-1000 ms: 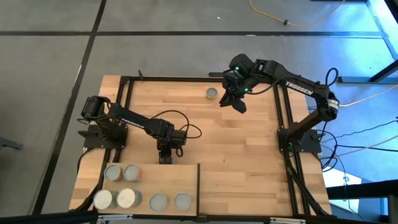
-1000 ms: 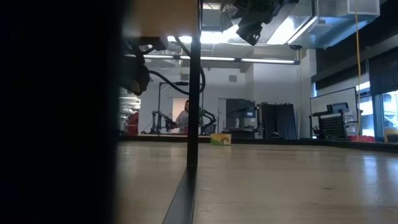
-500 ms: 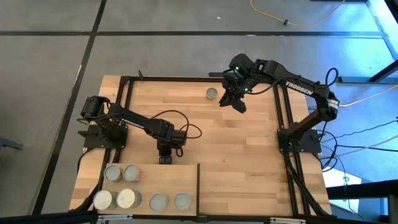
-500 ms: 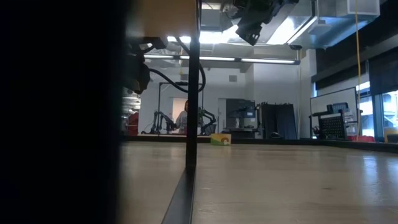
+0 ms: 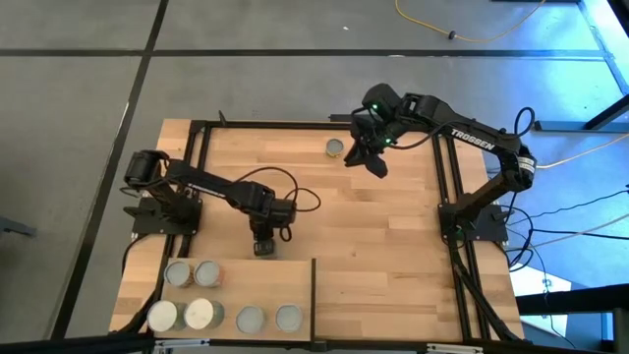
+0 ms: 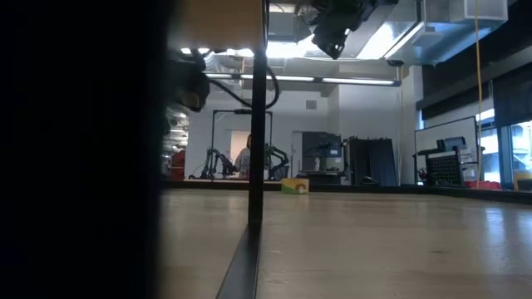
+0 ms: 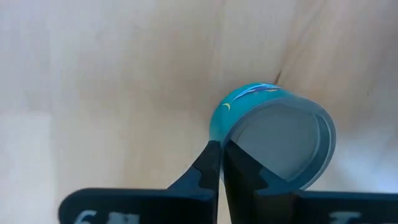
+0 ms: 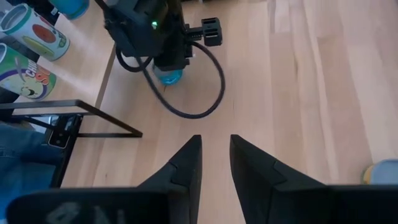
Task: Pick and place cans onto a shelf
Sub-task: Put the blue tuna can on the shelf
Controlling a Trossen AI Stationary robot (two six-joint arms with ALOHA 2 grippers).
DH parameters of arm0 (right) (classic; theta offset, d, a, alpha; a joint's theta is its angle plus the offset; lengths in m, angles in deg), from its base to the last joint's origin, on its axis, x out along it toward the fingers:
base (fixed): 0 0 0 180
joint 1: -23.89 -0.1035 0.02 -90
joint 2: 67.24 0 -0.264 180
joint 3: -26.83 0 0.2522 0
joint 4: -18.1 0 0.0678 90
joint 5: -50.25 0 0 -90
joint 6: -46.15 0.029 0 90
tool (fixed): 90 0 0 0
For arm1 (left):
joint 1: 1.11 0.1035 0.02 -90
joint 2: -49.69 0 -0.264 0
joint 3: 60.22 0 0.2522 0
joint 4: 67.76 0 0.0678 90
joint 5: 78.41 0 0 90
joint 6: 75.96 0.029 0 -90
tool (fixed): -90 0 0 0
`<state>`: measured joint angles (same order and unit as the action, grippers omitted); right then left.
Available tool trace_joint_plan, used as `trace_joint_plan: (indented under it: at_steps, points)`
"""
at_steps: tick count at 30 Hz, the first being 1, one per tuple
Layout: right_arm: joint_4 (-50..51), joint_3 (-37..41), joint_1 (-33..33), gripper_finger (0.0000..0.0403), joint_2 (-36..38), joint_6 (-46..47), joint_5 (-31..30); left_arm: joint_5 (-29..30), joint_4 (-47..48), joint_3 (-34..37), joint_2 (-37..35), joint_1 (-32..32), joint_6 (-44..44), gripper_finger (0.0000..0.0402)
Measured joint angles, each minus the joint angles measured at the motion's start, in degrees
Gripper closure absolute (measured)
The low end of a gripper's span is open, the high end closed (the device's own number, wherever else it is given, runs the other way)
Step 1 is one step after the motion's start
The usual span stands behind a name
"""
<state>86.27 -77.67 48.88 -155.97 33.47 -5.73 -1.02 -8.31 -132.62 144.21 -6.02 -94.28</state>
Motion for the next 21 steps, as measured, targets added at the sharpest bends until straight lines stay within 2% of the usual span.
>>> trace_joint_plan:
  at_steps: [8,14,21]
  points:
    - [-2.37,0.00,0.00,0.0318,0.00,0.46,0.00,-0.28,11.11,-3.34,-4.05,6.08,6.70,0.0401]
    - [-2.39,0.00,0.00,0.0318,0.00,0.34,0.00,-0.51,19.76,-6.91,-10.63,11.55,11.33,0.0401]
    - [-2.39,0.00,-0.02,0.0318,0.00,0.20,-0.97,0.53,34.93,-21.06,-15.64,12.44,10.79,0.0401]
